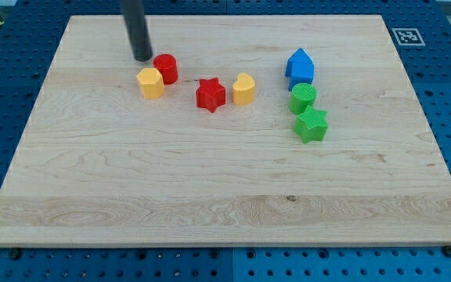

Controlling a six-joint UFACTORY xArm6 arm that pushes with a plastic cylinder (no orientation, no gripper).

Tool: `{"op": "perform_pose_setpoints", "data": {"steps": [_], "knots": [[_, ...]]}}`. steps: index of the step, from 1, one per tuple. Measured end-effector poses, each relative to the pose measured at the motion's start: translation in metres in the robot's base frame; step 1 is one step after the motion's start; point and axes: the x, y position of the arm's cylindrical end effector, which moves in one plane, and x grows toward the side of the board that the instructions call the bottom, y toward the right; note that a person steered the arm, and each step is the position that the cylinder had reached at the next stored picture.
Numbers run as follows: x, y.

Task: Move the red circle closer to the red star

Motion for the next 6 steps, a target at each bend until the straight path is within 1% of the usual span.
{"op": "perform_pose_setpoints", "data": {"steps": [2,3,4,6], "knots": [[0.000,0.000],[0.000,0.022],[0.005,0.044],[0.027,0.047]]}}
